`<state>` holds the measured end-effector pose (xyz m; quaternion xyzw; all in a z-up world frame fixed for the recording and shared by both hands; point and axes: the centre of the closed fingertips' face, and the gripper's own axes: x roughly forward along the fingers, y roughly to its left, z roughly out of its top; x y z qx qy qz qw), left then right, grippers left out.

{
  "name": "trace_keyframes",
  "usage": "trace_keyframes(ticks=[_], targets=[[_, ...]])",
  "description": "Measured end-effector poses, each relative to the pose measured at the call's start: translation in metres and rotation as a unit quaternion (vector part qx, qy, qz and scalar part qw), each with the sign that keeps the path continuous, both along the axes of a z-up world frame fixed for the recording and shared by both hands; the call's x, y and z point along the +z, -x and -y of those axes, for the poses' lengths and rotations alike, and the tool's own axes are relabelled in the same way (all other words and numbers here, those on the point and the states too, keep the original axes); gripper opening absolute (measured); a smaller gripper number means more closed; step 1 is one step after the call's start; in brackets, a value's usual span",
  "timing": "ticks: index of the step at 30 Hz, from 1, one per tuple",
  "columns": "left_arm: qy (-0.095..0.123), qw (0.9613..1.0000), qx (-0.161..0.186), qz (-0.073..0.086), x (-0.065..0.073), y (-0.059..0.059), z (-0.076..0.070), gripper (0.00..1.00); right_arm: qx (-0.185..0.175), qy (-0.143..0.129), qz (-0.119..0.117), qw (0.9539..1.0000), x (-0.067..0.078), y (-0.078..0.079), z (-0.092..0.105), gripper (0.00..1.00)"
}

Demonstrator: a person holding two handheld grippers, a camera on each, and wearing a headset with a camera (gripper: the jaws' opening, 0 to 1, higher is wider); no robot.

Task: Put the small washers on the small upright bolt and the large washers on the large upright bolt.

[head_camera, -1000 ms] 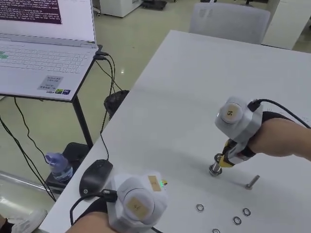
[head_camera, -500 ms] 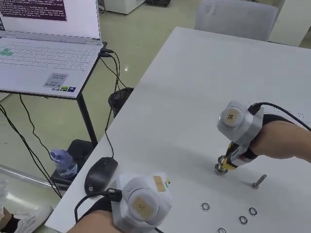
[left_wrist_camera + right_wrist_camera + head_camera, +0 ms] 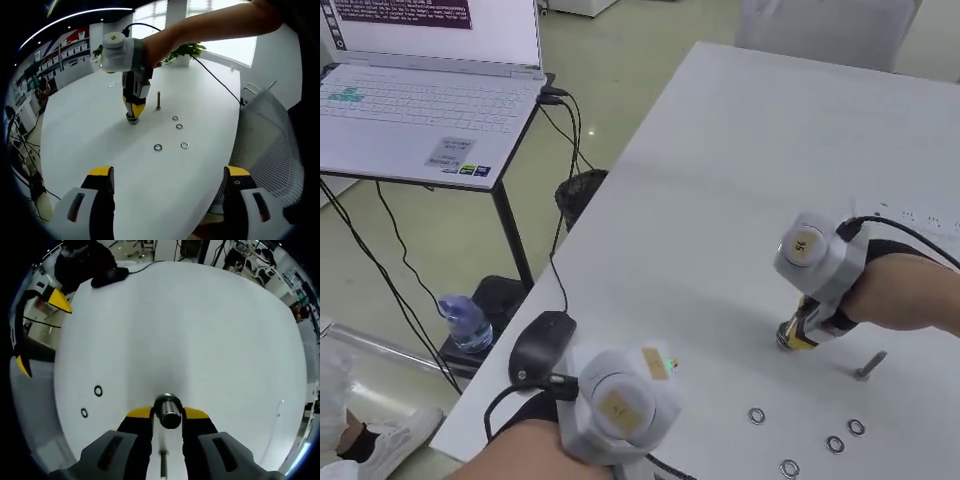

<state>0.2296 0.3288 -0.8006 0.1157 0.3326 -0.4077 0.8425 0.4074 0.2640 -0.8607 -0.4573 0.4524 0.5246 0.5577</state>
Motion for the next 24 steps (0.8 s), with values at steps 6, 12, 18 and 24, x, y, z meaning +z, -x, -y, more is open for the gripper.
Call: trace_keyframes(ticks=[6, 12, 18, 24], targets=[[0.004, 1.0, 0.003, 0.0, 0.0003, -0.0011, -0.0001, 0.89, -0.005, 0.004, -0.001, 1.0, -0.0049, 0.0005, 0.0005, 0.22], [0.005, 1.0, 0.002, -0.001, 0.0006, -0.0008, 0.0014, 0.88, -0.004, 0.004, 0.001, 1.0, -0.0054, -0.0006, -0.0001, 0.22], [0.006, 1.0, 0.003, -0.005, 0.0008, 0.0027, 0.001, 0.87, -0.003, 0.002, 0.005, 1.0, -0.0055, -0.0008, -0.0007, 0.23], [0.005, 0.9999, 0.0, -0.009, -0.0009, 0.007, 0.0005, 0.85, -0.003, 0.005, 0.003, 1.0, -0.0051, 0.0004, -0.0003, 0.24]])
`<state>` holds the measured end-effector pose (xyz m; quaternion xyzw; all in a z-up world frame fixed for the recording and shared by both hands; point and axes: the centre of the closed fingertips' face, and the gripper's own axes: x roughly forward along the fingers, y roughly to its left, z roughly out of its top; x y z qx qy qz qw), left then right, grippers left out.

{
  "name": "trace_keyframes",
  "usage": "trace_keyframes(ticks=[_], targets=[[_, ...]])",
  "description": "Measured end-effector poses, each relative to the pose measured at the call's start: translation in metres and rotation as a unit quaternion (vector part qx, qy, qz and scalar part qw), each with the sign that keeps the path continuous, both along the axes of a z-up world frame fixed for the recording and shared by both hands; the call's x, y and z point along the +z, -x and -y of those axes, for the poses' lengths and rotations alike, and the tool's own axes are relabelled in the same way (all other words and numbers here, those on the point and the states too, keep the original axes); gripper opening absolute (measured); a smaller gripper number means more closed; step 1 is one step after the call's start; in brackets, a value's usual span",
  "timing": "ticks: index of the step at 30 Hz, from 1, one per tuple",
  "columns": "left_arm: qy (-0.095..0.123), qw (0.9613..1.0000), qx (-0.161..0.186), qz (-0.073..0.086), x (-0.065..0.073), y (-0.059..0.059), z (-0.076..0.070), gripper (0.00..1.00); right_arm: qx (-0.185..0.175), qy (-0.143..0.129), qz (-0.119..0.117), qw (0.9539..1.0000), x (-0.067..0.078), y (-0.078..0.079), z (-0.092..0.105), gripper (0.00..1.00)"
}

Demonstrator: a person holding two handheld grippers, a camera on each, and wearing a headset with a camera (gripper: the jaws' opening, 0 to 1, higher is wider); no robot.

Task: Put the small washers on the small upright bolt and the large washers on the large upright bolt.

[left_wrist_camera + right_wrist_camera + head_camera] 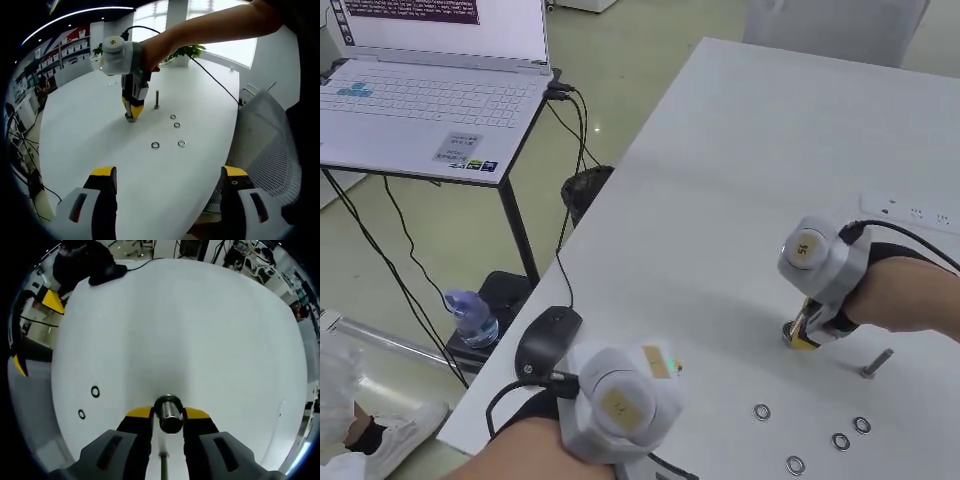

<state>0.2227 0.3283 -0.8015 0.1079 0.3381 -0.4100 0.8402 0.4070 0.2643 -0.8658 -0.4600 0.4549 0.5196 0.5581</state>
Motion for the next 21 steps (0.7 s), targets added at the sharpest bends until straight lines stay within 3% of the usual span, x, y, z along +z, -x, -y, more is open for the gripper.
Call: trace_keyframes(ticks=[9, 21], targets=[[0.002, 1.0, -0.002, 0.002, 0.001, 0.0, 0.004, 0.85, 0.003, -0.012, -0.001, 0.9999, 0.006, 0.003, -0.001, 0.32], [-0.004, 1.0, -0.006, 0.003, 0.001, 0.002, 0.004, 0.85, 0.014, -0.036, 0.004, 0.9993, 0.026, 0.007, -0.001, 0.32]])
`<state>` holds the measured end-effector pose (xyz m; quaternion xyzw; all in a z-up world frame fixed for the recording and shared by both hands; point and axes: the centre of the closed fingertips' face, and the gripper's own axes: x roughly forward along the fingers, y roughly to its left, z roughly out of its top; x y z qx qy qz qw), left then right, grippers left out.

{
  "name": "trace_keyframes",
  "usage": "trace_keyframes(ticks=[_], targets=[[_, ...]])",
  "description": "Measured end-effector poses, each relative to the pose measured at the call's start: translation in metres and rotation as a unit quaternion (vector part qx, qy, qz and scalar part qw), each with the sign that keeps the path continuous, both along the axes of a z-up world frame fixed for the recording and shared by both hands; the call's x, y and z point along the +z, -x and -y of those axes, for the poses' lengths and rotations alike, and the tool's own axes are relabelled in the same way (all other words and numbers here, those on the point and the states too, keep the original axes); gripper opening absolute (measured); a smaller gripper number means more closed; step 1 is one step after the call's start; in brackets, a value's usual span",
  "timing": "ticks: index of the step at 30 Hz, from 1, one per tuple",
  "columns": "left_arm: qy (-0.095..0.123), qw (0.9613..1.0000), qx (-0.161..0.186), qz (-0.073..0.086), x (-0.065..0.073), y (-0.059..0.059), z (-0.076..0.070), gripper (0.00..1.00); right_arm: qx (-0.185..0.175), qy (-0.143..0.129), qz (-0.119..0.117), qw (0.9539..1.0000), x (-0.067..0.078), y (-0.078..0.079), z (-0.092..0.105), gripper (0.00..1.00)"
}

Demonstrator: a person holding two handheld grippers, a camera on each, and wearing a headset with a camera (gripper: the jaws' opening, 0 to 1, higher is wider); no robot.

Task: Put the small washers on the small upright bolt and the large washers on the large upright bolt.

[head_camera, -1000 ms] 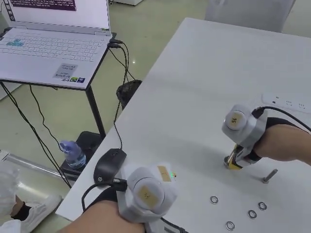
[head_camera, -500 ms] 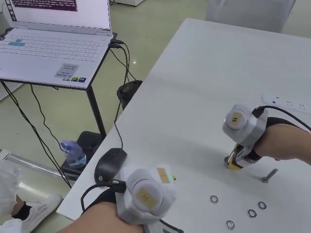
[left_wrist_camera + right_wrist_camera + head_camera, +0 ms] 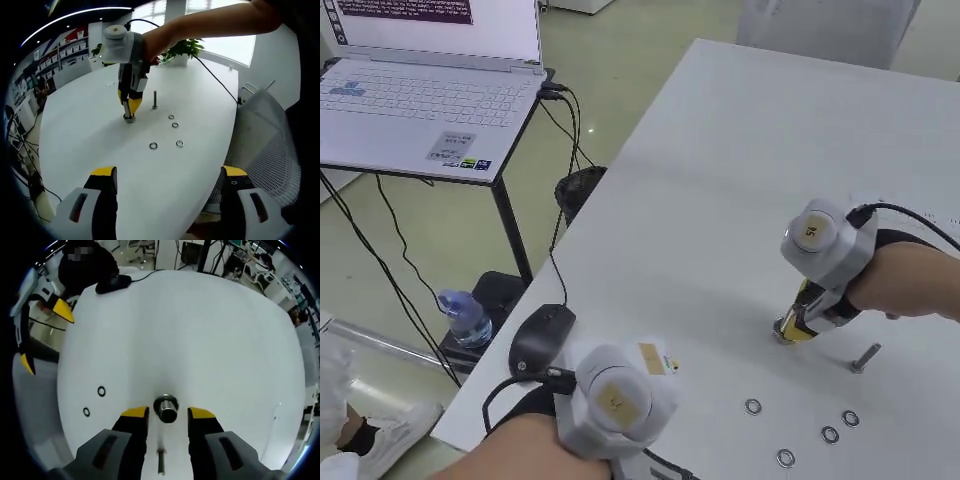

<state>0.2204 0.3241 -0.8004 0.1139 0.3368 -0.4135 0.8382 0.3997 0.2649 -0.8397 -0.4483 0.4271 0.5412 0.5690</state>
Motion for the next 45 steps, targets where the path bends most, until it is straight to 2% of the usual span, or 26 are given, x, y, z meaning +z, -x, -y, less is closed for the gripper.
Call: trace_keyframes(ticks=[4, 14, 19, 25, 35, 45], targets=[[-0.001, 1.0, 0.002, -0.001, 0.001, 0.0, -0.001, 0.84, 0.006, -0.014, 0.003, 0.9999, 0.01, 0.003, -0.005, 0.32], [-0.003, 1.0, -0.001, 0.0, 0.002, 0.002, 0.003, 0.84, 0.02, -0.027, 0.017, 0.9993, 0.028, 0.008, -0.005, 0.32], [-0.002, 1.0, -0.003, 0.003, 0.004, 0.001, 0.003, 0.84, 0.047, -0.034, 0.023, 0.9981, 0.034, 0.011, -0.006, 0.32], [-0.002, 1.0, -0.002, 0.004, 0.005, 0.002, 0.002, 0.83, 0.059, -0.052, 0.018, 0.9967, 0.042, 0.018, -0.009, 0.31], [-0.002, 1.0, -0.003, 0.005, 0.006, 0.002, 0.001, 0.83, 0.089, -0.056, 0.011, 0.9943, 0.041, 0.037, -0.009, 0.31], [0.001, 1.0, -0.001, 0.007, 0.007, 0.0, 0.0, 0.83, 0.118, -0.06, -0.004, 0.9912, 0.025, 0.066, -0.011, 0.31]])
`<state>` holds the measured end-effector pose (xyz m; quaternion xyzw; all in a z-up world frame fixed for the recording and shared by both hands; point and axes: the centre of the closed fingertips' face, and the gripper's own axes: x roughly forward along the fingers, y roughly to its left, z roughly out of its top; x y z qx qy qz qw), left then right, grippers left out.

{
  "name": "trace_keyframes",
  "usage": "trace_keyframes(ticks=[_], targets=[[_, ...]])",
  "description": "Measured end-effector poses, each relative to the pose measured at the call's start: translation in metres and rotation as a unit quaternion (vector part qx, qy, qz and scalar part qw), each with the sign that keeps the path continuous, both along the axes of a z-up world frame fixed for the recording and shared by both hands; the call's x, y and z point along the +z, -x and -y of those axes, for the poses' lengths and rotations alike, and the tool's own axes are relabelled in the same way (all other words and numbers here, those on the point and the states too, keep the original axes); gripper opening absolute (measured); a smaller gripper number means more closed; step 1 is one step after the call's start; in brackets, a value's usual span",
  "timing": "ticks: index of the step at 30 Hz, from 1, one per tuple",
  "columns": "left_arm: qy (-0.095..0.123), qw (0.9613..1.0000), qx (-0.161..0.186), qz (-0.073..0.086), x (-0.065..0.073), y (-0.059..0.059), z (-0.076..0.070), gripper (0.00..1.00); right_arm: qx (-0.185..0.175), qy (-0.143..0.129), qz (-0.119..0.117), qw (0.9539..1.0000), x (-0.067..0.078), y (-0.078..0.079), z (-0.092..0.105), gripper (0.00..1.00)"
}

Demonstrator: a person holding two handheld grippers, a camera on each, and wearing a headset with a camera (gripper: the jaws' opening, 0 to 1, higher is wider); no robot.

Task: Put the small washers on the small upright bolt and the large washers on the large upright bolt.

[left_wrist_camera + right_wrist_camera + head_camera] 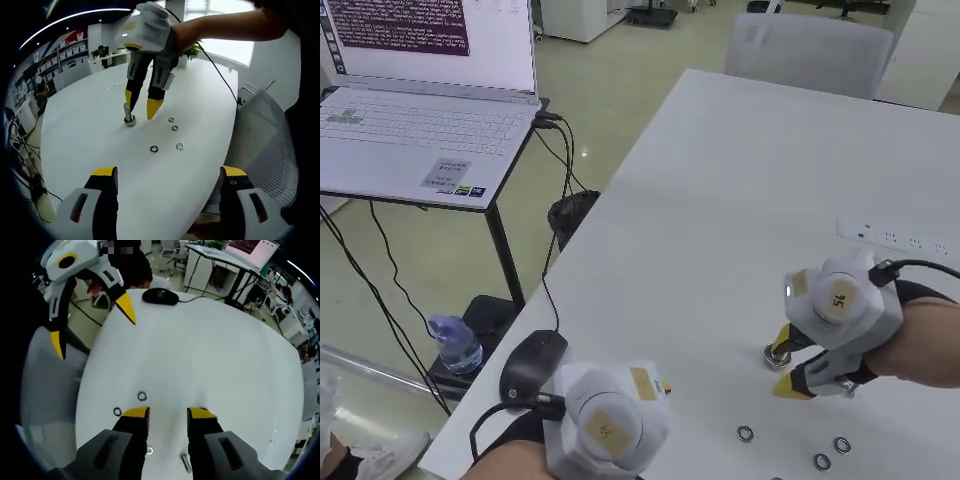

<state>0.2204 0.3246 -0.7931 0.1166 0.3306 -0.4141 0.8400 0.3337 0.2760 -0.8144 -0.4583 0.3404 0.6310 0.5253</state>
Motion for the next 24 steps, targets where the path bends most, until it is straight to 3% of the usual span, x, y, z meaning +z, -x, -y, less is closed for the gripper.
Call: trace_keyframes(ticks=[10, 17, 24], targets=[[0.004, 1.0, 0.002, -0.003, -0.002, 0.0, 0.001, 0.83, 0.003, 0.003, -0.01, 0.9999, -0.024, 0.026, -0.002, 0.29], [0.008, 0.9999, 0.005, -0.005, -0.003, 0.002, 0.0, 0.83, -0.012, 0.018, -0.014, 0.9997, -0.045, 0.036, 0.0, 0.28], [0.005, 1.0, 0.004, -0.007, -0.005, 0.002, -0.002, 0.83, -0.016, 0.019, -0.014, 0.9996, -0.054, 0.04, -0.005, 0.27]])
